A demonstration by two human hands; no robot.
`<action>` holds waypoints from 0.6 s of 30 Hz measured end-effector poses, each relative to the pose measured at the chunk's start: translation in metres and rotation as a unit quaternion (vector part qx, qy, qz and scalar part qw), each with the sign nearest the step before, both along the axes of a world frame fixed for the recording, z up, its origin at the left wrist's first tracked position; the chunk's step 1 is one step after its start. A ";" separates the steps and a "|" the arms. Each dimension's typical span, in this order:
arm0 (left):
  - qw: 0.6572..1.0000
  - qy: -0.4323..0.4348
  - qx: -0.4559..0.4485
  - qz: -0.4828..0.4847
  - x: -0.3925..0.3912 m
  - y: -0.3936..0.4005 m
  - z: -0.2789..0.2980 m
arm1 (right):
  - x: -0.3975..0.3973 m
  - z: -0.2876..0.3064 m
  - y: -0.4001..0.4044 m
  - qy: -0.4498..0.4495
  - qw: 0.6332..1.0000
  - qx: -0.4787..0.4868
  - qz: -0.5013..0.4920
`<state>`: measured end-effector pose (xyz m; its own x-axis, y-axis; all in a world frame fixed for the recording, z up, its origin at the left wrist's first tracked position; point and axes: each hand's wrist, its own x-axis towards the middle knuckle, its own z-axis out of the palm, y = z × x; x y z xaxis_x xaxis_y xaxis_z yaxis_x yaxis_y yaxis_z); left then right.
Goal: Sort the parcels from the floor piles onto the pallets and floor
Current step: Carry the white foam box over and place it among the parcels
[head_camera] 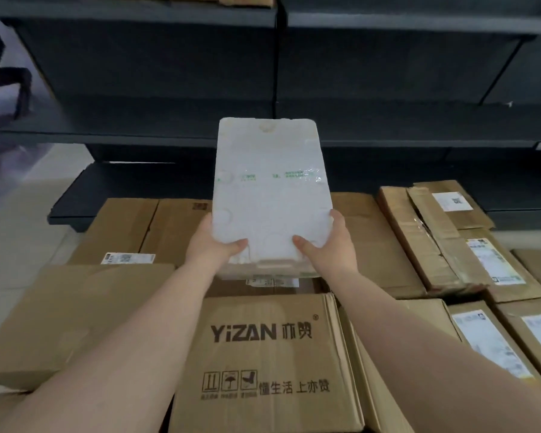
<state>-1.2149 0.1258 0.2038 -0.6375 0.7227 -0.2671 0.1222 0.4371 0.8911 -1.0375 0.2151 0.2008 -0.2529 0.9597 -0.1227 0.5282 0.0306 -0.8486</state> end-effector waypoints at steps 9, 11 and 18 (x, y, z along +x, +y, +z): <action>0.963 0.137 -0.219 -0.080 0.014 0.008 -0.082 | -0.002 -0.081 -0.001 -0.339 0.932 -0.068 0.105; 0.946 0.168 -0.260 -0.093 0.015 0.008 -0.088 | -0.008 -0.086 0.000 -0.374 0.920 -0.049 0.108; 0.931 0.263 -0.238 -0.088 0.021 -0.010 -0.075 | 0.003 -0.067 -0.016 -0.317 0.944 0.037 0.082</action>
